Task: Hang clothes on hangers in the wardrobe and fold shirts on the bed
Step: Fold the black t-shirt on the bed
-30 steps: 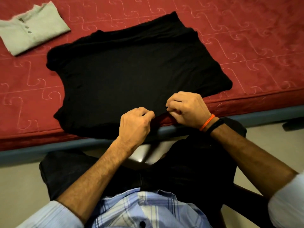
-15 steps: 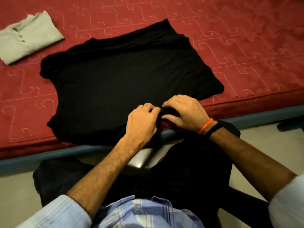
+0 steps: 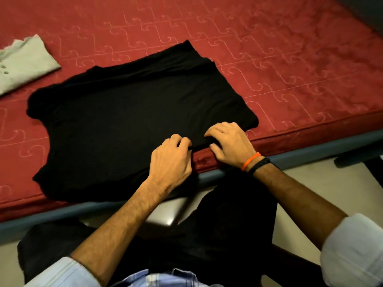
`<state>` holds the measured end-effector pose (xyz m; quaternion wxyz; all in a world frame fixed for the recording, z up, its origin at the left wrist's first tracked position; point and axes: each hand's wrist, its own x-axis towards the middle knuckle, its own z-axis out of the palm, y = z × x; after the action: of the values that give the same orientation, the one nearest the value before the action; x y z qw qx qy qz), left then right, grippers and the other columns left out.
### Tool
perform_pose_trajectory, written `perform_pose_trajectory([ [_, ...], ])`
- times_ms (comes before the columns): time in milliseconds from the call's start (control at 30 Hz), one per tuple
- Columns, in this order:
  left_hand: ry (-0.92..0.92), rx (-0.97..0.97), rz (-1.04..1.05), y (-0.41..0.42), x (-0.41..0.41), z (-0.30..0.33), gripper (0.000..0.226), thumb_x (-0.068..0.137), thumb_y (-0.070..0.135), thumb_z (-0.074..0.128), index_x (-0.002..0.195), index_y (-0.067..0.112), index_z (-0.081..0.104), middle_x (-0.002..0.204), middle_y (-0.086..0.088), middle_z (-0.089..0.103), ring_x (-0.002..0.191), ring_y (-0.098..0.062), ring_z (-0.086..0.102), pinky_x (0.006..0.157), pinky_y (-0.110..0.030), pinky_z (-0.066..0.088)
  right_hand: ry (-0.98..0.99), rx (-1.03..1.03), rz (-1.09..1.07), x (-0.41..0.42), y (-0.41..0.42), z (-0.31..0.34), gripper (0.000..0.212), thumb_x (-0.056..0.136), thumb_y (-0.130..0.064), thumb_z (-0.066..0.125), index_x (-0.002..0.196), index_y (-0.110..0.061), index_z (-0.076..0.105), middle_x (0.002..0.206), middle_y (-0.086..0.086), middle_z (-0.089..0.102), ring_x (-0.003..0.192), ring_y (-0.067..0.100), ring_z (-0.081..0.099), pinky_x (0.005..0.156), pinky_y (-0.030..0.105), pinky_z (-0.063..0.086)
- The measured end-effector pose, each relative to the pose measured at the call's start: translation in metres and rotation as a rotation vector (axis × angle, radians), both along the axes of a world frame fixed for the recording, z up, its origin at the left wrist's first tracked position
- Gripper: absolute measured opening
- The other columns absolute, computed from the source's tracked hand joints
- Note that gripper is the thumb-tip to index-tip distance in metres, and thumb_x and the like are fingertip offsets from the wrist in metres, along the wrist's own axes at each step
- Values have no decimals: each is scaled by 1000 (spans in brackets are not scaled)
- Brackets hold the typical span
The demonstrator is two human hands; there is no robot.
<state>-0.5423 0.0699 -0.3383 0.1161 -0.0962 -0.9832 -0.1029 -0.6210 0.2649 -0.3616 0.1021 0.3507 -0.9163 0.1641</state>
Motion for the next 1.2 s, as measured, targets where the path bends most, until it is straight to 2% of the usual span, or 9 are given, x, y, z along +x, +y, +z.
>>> perform_pose_trajectory([
  [233, -87, -12, 1, 1, 2, -7, 21, 89, 25, 65, 105, 11, 66, 95, -11, 60, 69, -31, 61, 50, -30, 33, 4, -31, -224, -32, 46, 0, 36, 59, 3, 62, 91, -9, 72, 94, 10, 71, 83, 36, 66, 74, 45, 54],
  [433, -74, -13, -31, -1, 8, -10, 26, 83, 22, 74, 105, 11, 70, 98, -10, 63, 72, -27, 63, 50, -33, 44, -58, -138, -226, -39, 67, -2, 41, 62, 0, 52, 96, -10, 73, 103, 8, 72, 94, 33, 65, 85, 43, 54],
  [567, -119, 12, 31, -11, 13, -14, 29, 78, 15, 79, 104, 9, 69, 98, -12, 61, 75, -32, 63, 54, -39, 52, -135, -269, -233, -44, 75, 3, 46, 65, 1, 47, 99, -11, 75, 101, 5, 74, 98, 23, 65, 95, 27, 47],
  [667, -83, 7, 72, -22, 16, -15, 22, 79, 14, 78, 98, 7, 70, 95, -13, 63, 76, -33, 61, 60, -40, 53, -227, -377, -285, -51, 75, 10, 39, 74, 4, 54, 102, -13, 75, 103, 2, 74, 97, 11, 65, 91, 5, 39],
  [733, -53, 62, 116, -27, 15, -10, 15, 88, 19, 70, 98, 8, 70, 92, -13, 65, 77, -35, 62, 62, -41, 52, -268, -439, -326, -62, 70, 12, 28, 81, 0, 65, 102, -14, 75, 102, -1, 74, 95, 5, 64, 87, 1, 39],
  [833, -56, 166, 243, -33, 4, -2, 19, 98, 27, 56, 102, 11, 66, 90, -13, 67, 82, -40, 64, 65, -44, 48, -282, -519, -408, -78, 60, 14, 15, 86, -18, 73, 100, -14, 75, 92, -4, 72, 86, 7, 64, 74, 4, 42],
  [900, -60, 224, 321, -38, -11, 2, 22, 101, 29, 51, 104, 11, 63, 92, -15, 68, 87, -43, 63, 69, -45, 46, -297, -527, -450, -89, 51, 12, 17, 87, -26, 72, 98, -12, 74, 86, -2, 70, 81, 10, 62, 69, 15, 44],
  [967, -82, 288, 380, -44, -28, 5, 24, 101, 32, 51, 106, 12, 64, 93, -16, 70, 90, -43, 63, 73, -45, 48, -319, -510, -470, -100, 44, 9, 20, 88, -29, 71, 92, -10, 73, 81, 4, 70, 76, 16, 61, 68, 26, 44],
  [1200, -174, 314, 495, -71, -78, 0, 30, 100, 38, 53, 110, 14, 67, 101, -15, 70, 98, -38, 65, 80, -43, 49, -263, -421, -530, -143, 19, 5, 27, 87, -41, 70, 84, -15, 70, 71, -1, 64, 69, 20, 58, 68, 32, 46],
])
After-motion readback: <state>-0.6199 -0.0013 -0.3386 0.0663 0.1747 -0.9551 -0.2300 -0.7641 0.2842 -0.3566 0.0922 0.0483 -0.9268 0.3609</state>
